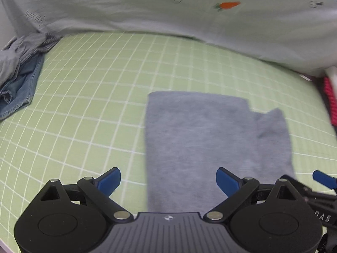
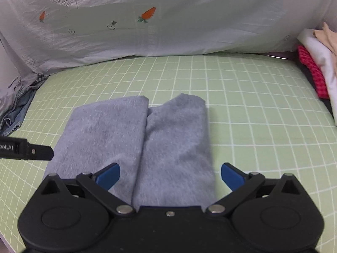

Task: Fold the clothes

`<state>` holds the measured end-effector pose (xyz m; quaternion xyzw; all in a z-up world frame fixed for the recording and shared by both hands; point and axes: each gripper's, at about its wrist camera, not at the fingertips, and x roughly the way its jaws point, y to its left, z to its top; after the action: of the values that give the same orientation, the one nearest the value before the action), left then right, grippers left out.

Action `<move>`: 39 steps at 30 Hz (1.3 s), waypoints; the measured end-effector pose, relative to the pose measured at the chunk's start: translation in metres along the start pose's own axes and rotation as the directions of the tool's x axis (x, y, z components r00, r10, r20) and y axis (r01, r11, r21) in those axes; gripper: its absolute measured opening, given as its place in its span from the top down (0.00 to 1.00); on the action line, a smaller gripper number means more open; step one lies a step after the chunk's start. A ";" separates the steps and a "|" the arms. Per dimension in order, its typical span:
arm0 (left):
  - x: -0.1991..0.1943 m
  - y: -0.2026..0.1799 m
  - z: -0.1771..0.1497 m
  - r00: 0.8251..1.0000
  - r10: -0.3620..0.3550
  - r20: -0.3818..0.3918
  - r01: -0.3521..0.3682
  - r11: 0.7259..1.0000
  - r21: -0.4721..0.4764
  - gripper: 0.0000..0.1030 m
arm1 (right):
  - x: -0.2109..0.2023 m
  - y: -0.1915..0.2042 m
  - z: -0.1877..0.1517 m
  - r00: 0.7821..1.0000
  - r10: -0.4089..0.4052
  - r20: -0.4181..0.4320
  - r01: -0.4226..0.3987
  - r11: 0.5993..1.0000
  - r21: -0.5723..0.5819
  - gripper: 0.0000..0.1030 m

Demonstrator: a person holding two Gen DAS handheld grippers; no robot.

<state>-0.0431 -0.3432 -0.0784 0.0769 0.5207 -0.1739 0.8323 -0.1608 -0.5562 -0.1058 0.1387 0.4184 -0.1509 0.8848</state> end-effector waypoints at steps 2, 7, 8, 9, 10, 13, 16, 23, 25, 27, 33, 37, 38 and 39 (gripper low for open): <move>0.017 0.006 0.003 0.999 -0.002 -0.049 0.003 1.000 0.008 0.06 | 0.018 0.014 0.008 0.999 0.012 -0.036 -0.012 1.000 -0.006 0.10; 0.042 0.012 0.009 0.995 -0.022 -0.099 0.027 0.999 0.043 0.01 | 0.050 0.038 0.018 0.995 0.048 -0.092 -0.049 0.999 -0.004 0.28; 0.045 0.012 0.009 0.994 -0.022 -0.104 0.028 0.998 0.052 0.00 | 0.056 0.043 0.018 0.993 0.056 -0.102 -0.057 0.998 -0.007 0.31; 0.049 0.012 0.010 0.994 -0.023 -0.110 0.029 0.998 0.061 0.00 | 0.061 0.047 0.019 0.992 0.060 -0.112 -0.062 0.998 -0.016 0.31; 0.052 0.013 0.009 0.993 -0.028 -0.114 0.035 0.998 0.059 0.00 | 0.064 0.053 0.019 0.992 0.053 -0.117 -0.057 0.998 -0.035 0.31; 0.060 0.019 0.009 0.990 -0.057 -0.126 0.062 0.998 0.030 0.00 | 0.068 0.066 0.017 0.993 0.020 -0.118 -0.032 0.995 -0.100 0.32; 0.065 0.026 0.008 0.986 -0.099 -0.134 0.098 0.995 -0.014 0.00 | 0.070 0.068 0.018 0.992 0.014 -0.124 -0.026 0.994 -0.102 0.31; 0.063 0.025 0.005 0.987 -0.106 -0.122 0.105 0.994 -0.014 0.00 | 0.066 0.062 0.019 0.992 0.048 -0.118 -0.057 0.995 -0.081 0.49; 0.062 0.025 0.004 0.987 -0.104 -0.120 0.103 0.995 -0.016 0.00 | 0.063 0.063 0.020 0.991 0.065 -0.114 -0.076 0.993 -0.095 0.72; 0.062 0.026 0.004 0.987 -0.104 -0.121 0.103 0.995 -0.018 0.00 | 0.063 0.065 0.021 0.991 0.066 -0.113 -0.078 0.991 -0.104 0.82; 0.068 0.027 0.011 0.981 -0.119 -0.156 0.117 0.993 -0.020 0.00 | 0.046 0.072 0.022 0.997 0.051 -0.052 -0.060 0.979 -0.194 0.93; 0.072 0.028 0.019 0.977 -0.127 -0.169 0.122 0.992 -0.038 0.00 | 0.031 0.087 0.023 1.000 0.026 0.005 -0.022 0.944 -0.330 0.93; 0.070 0.028 0.019 0.979 -0.124 -0.164 0.119 0.992 -0.040 0.00 | 0.027 0.090 0.023 0.999 0.022 0.024 -0.012 0.936 -0.353 0.93; 0.067 0.026 0.020 0.981 -0.117 -0.154 0.113 0.993 -0.034 0.00 | 0.023 0.092 0.024 0.999 0.019 0.044 -0.002 0.929 -0.369 0.93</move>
<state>0.0101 -0.3391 -0.1303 0.0492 0.5898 -0.2086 0.7786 -0.0953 -0.4840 -0.0979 -0.0311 0.4179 -0.0680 0.9054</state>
